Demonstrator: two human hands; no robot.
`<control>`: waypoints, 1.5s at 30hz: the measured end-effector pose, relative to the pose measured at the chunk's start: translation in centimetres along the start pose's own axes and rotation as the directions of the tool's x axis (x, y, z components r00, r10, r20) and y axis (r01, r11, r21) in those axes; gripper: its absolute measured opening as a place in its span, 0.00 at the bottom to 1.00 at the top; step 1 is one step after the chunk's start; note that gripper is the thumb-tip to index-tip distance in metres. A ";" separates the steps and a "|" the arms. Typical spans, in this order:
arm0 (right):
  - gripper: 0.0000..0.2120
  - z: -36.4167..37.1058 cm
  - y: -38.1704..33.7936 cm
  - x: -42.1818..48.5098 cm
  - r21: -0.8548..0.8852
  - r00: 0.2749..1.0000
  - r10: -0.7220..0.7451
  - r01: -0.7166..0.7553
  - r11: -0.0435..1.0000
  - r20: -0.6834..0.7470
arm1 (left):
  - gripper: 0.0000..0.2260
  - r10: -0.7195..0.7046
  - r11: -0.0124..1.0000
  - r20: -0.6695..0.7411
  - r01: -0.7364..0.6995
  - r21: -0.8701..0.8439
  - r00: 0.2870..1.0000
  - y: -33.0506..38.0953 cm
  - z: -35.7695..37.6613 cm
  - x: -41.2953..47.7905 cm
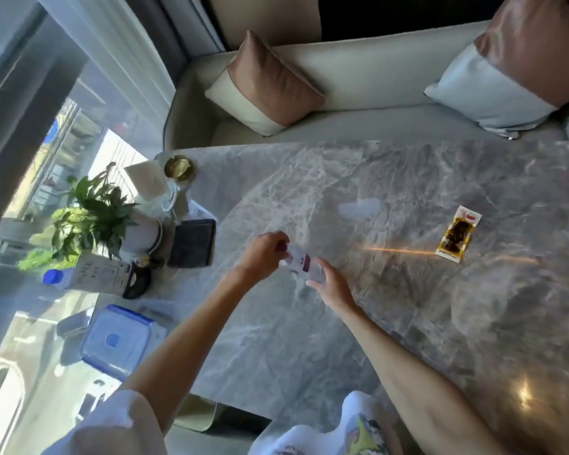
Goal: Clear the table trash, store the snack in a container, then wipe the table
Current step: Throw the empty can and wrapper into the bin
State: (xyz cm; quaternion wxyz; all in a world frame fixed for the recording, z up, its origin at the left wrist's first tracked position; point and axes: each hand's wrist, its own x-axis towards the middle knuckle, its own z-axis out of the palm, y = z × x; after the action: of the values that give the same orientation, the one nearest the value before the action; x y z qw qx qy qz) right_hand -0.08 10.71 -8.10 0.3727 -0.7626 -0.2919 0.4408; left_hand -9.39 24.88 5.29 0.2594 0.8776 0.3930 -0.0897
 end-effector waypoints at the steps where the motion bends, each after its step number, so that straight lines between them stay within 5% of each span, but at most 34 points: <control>1: 0.29 0.0 -0.5 0.1 0.005 0.999 -0.029 0.029 1.000 0.032 | 0.12 -0.048 0.997 -0.032 0.046 -0.054 0.998 -1.1 -0.8 -0.5; 4: 0.28 0.3 -2.9 0.3 0.099 0.984 -0.077 0.062 0.993 0.158 | 0.09 -0.233 0.923 -0.079 0.195 -0.333 0.969 -5.3 -3.2 -2.7; 8: 0.26 1.4 -6.8 0.1 0.280 0.960 -0.094 0.018 0.960 0.263 | 0.04 -0.404 0.670 -0.056 0.254 -0.698 0.913 -11.0 -5.6 -7.6; 15: 0.23 9.2 -13.5 -2.9 0.258 0.956 -0.063 -0.013 0.966 0.285 | 0.13 -0.527 0.292 0.036 0.221 -0.931 0.849 -19.6 -4.5 -19.2; 20: 0.20 20.2 -18.0 -6.8 0.188 0.904 -0.042 -0.042 0.981 0.426 | 0.08 -0.661 0.166 -0.089 0.030 -0.986 0.745 -27.8 -2.6 -30.3; 27: 0.08 37.9 -25.0 -12.6 0.030 0.730 -0.033 0.017 0.999 0.683 | 0.08 -0.885 0.154 -0.177 -0.087 -0.984 0.431 -38.0 -1.4 -45.3; 31: 0.08 46.4 -27.6 -15.6 -0.061 0.641 -0.011 0.090 0.994 0.768 | 0.07 -0.962 0.033 -0.075 -0.160 -0.986 0.261 -41.6 -0.1 -51.5; 37: 0.25 52.5 -28.9 -19.1 -0.198 0.599 0.050 0.182 0.963 0.799 | 0.10 -0.981 -0.099 0.055 -0.242 -0.965 0.185 -44.7 1.8 -55.6; 41: 0.27 53.9 -28.6 -19.1 -0.250 0.591 0.052 0.259 0.933 0.805 | 0.12 -0.976 -0.163 0.122 -0.234 -0.958 0.180 -45.4 3.0 -55.6; 45: 0.26 55.3 -28.4 -18.7 -0.296 0.582 0.142 0.180 0.938 0.801 | 0.10 -0.965 -0.247 0.203 -0.323 -0.913 0.163 -45.7 3.8 -54.7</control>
State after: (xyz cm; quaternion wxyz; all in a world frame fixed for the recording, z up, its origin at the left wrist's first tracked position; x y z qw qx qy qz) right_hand -60.87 29.07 5.40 0.0622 -0.5257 -0.5106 0.6776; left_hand -79.80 13.06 4.23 0.4508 0.0326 0.7083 0.5422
